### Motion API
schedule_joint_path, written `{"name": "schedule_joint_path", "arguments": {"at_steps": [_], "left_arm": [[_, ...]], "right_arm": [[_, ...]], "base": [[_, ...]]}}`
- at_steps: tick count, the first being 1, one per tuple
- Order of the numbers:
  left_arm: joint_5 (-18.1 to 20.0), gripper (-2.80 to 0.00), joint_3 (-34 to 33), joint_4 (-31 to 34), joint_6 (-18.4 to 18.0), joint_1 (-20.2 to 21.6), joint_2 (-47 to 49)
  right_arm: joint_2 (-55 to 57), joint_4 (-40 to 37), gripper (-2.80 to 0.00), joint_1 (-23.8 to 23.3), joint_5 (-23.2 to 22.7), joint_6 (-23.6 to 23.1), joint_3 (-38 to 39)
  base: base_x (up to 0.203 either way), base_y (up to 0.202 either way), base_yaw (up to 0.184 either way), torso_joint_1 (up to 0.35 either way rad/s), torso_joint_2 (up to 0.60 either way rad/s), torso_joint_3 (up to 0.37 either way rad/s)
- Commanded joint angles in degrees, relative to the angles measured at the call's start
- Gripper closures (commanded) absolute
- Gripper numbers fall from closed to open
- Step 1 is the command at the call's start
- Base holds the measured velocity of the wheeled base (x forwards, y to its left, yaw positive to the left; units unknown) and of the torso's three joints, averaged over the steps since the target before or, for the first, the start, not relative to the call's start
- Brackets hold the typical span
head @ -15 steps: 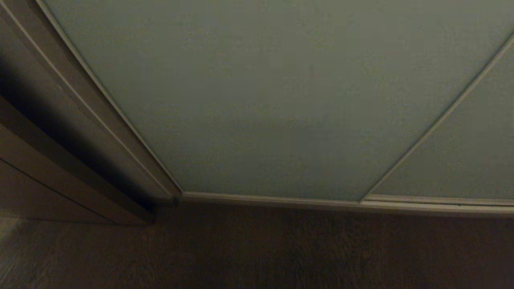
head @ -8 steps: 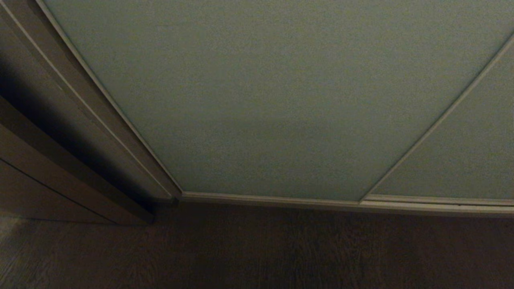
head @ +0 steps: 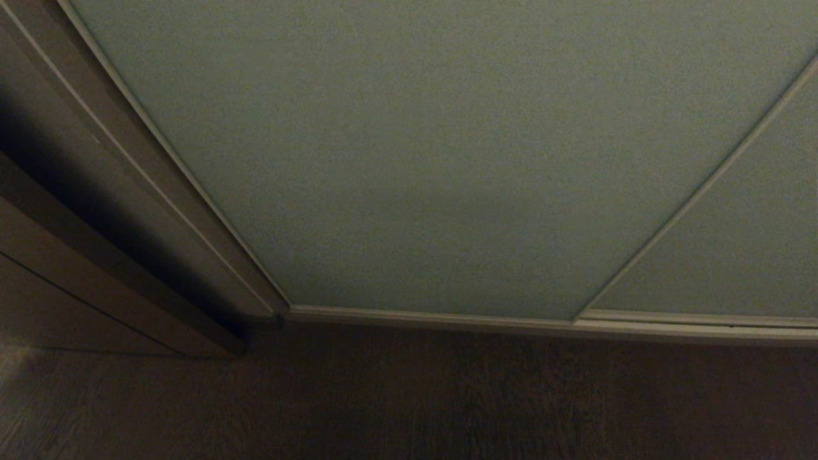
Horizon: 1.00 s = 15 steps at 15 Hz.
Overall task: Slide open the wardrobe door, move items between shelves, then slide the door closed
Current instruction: Open the door
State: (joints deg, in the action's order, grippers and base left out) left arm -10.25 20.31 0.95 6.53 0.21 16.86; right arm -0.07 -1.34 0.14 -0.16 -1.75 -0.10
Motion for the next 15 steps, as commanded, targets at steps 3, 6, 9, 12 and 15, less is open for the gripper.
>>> {"name": "schedule_joint_path", "arguments": {"at_steps": [3, 6, 9, 12, 15], "left_arm": [[-8.9, 0.00, 15.2, -8.4, 0.4, 0.7, 23.8], [-15.1, 0.00, 20.1, -26.7, -1.9, 0.9, 36.8], [-17.7, 0.00, 25.7, -41.1, -5.5, 1.0, 46.7], [-17.7, 0.00, 28.2, -52.3, -7.1, 0.9, 53.5], [-17.4, 0.00, 31.8, -58.8, -9.8, 1.0, 60.5]], "right_arm": [[0.0, -0.1, 0.00, 0.0, 0.0, 0.0, 0.0], [0.0, 0.0, 0.00, 0.0, 0.0, 0.0, 0.0], [0.0, -0.1, 0.00, 0.0, 0.0, 0.0, 0.0], [0.0, 0.0, 0.00, 0.0, 0.0, 0.0, 0.0], [0.0, 0.0, 0.00, 0.0, 0.0, -0.1, 0.0]], "base": [[0.000, 0.000, 0.000, 0.000, 0.00, 0.000], [0.000, 0.000, 0.000, 0.000, 0.00, 0.000], [0.000, 0.000, 0.000, 0.000, 0.00, 0.000], [0.000, 0.000, 0.000, 0.000, 0.00, 0.000], [0.000, 0.000, 0.000, 0.000, 0.00, 0.000]]}}
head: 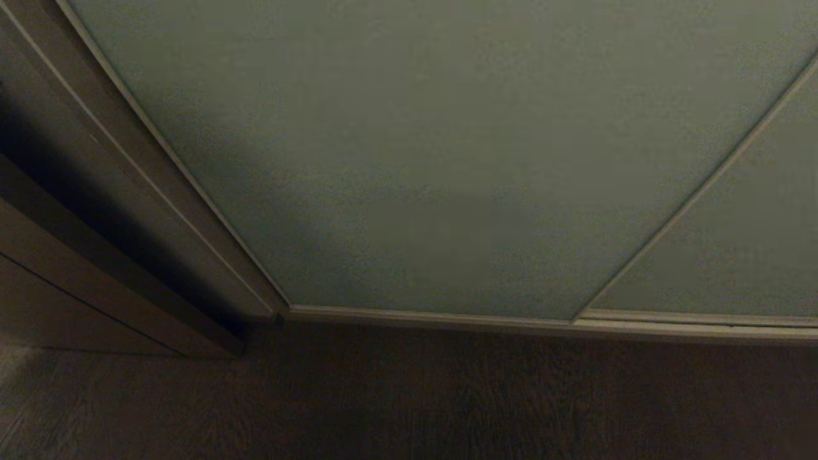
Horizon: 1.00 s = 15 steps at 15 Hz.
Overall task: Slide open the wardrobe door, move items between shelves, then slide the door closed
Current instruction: Open the door
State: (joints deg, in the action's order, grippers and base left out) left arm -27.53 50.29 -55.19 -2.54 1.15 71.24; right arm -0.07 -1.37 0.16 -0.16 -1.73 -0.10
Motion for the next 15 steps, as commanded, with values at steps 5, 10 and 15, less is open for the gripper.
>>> {"name": "schedule_joint_path", "arguments": {"at_steps": [5, 10, 15], "left_arm": [[0.1, 0.00, 11.2, -10.7, -4.8, 0.0, 16.3], [4.8, 0.00, 13.9, -4.5, -4.0, 0.0, 18.1], [4.3, 0.00, 21.9, -0.3, -2.6, 0.2, 22.2]], "right_arm": [[0.0, 0.0, 0.00, 0.0, 0.0, 0.0, 0.0], [0.0, 0.0, 0.00, 0.0, 0.0, 0.0, 0.0], [0.0, 0.0, 0.00, 0.0, 0.0, -0.1, 0.0]], "base": [[0.000, 0.000, 0.000, 0.000, 0.00, 0.000], [0.000, 0.000, 0.000, 0.000, 0.00, 0.000], [0.000, 0.000, 0.000, 0.000, 0.00, 0.000]]}}
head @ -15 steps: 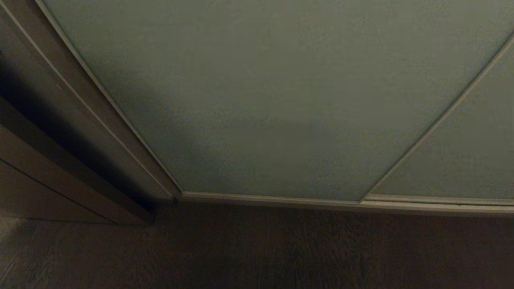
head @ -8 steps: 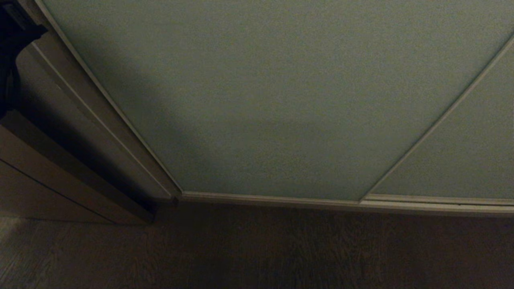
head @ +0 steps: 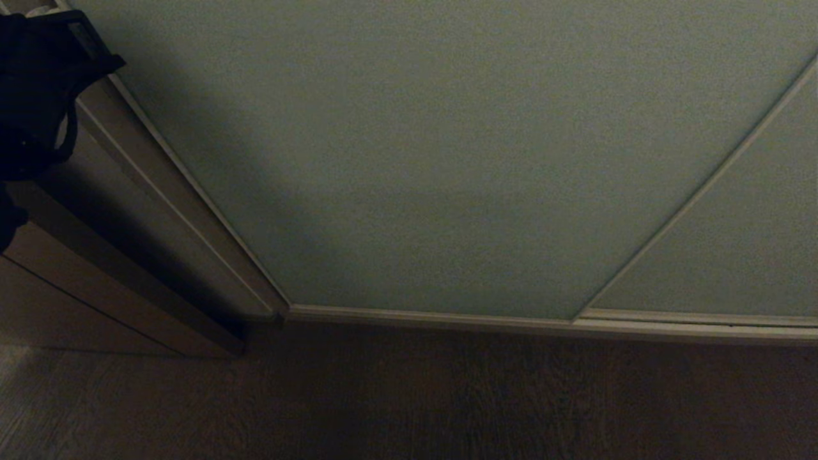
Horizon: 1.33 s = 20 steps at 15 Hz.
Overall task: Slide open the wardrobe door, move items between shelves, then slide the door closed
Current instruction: Open the door
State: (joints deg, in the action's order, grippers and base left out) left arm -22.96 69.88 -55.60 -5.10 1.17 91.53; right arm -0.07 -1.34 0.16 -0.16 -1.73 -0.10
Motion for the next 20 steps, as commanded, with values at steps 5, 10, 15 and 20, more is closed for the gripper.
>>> {"name": "schedule_joint_path", "arguments": {"at_steps": [5, 10, 15, 20], "left_arm": [[-0.4, 0.00, 4.4, 1.1, 0.3, 0.7, 6.0], [-2.2, 0.00, 6.7, 0.9, 0.2, 1.3, 6.5], [-1.8, 0.00, 6.0, 1.8, 0.1, 1.2, 5.5], [-1.7, 0.00, 5.1, 1.8, 0.3, -1.4, 8.1]], "right_arm": [[0.0, 0.0, 0.00, 0.0, 0.0, 0.0, 0.0], [0.0, 0.0, 0.00, 0.0, 0.0, 0.0, 0.0], [0.0, 0.0, 0.00, 0.0, 0.0, -0.1, 0.0], [0.0, 0.0, 0.00, 0.0, 0.0, 0.0, 0.0]], "base": [[0.000, 0.000, 0.000, 0.000, 0.00, 0.000], [0.000, 0.000, 0.000, 0.000, 0.00, 0.000], [0.000, 0.000, 0.000, 0.000, 0.00, 0.000], [0.000, 0.000, 0.000, 0.000, 0.00, 0.000]]}}
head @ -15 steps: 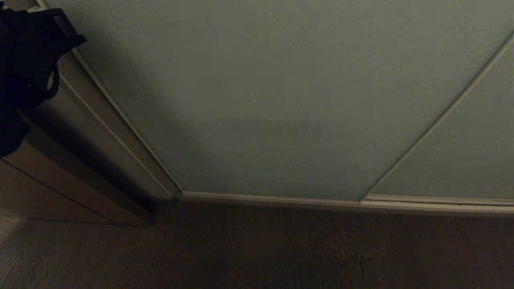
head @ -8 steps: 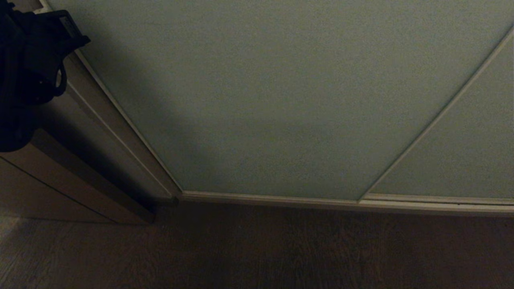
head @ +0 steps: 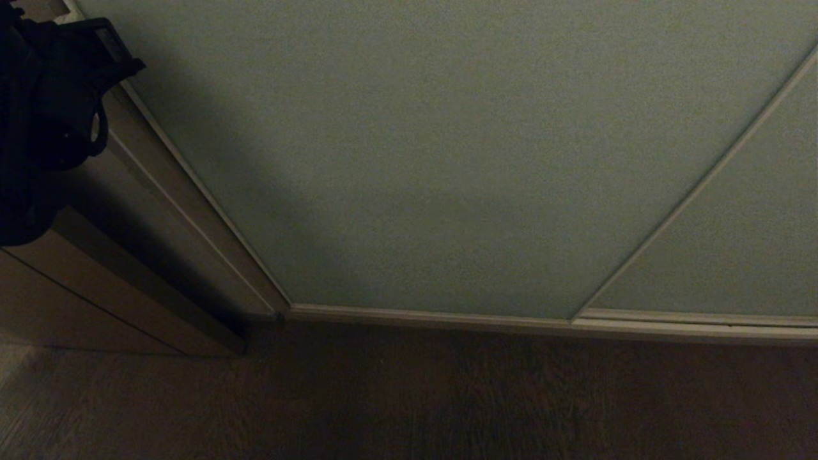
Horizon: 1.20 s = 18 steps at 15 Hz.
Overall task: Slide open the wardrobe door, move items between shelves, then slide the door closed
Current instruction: Open the door
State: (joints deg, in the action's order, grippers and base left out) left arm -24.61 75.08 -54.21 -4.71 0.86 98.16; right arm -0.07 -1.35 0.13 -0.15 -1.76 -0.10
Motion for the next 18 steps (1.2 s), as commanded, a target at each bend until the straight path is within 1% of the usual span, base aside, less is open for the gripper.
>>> {"name": "schedule_joint_path", "arguments": {"at_steps": [1, 6, 7, 9, 12, 15, 17, 18], "left_arm": [[-0.1, 0.00, 0.2, 0.4, 0.0, -2.1, 1.9], [-0.6, 0.00, -0.5, -0.2, -0.1, -7.9, 1.2], [-0.7, 0.00, -0.6, -0.3, -0.1, -8.0, 0.4], [-0.6, 0.00, -0.7, 0.7, -0.2, -8.8, -4.4], [-0.6, 0.00, -1.1, 4.9, -0.3, -10.7, -12.5], [-0.8, 0.00, -2.5, 9.4, -0.4, -11.2, -19.2], [-0.7, 0.00, -3.9, 12.3, -0.5, -11.1, -21.0], [-0.8, 0.00, -4.1, 12.4, -0.4, -11.1, -20.3]], "right_arm": [[0.0, 0.0, 0.00, 0.0, 0.0, 0.0, 0.0], [0.0, 0.0, 0.00, 0.0, 0.0, 0.0, 0.0], [0.0, 0.0, 0.00, 0.0, 0.0, 0.0, 0.0], [-0.1, 0.0, 0.00, 0.0, 0.0, 0.0, 0.0], [0.0, -0.1, 0.00, 0.0, 0.0, 0.0, 0.0], [0.0, -0.1, 0.00, 0.0, 0.0, 0.0, 0.0], [0.0, -0.1, 0.00, 0.0, 0.0, 0.0, 0.0], [0.0, 0.0, 0.00, 0.0, 0.0, 0.0, 0.0]], "base": [[0.000, 0.000, 0.000, 0.000, 0.00, 0.000], [0.000, 0.000, 0.000, 0.000, 0.00, 0.000], [0.000, 0.000, 0.000, 0.000, 0.00, 0.000], [0.000, 0.000, 0.000, 0.000, 0.00, 0.000], [0.000, 0.000, 0.000, 0.000, 0.00, 0.000], [0.000, 0.000, 0.000, 0.000, 0.00, 0.000], [0.000, 0.000, 0.000, 0.000, 0.00, 0.000], [0.000, 0.000, 0.000, 0.000, 0.00, 0.000]]}}
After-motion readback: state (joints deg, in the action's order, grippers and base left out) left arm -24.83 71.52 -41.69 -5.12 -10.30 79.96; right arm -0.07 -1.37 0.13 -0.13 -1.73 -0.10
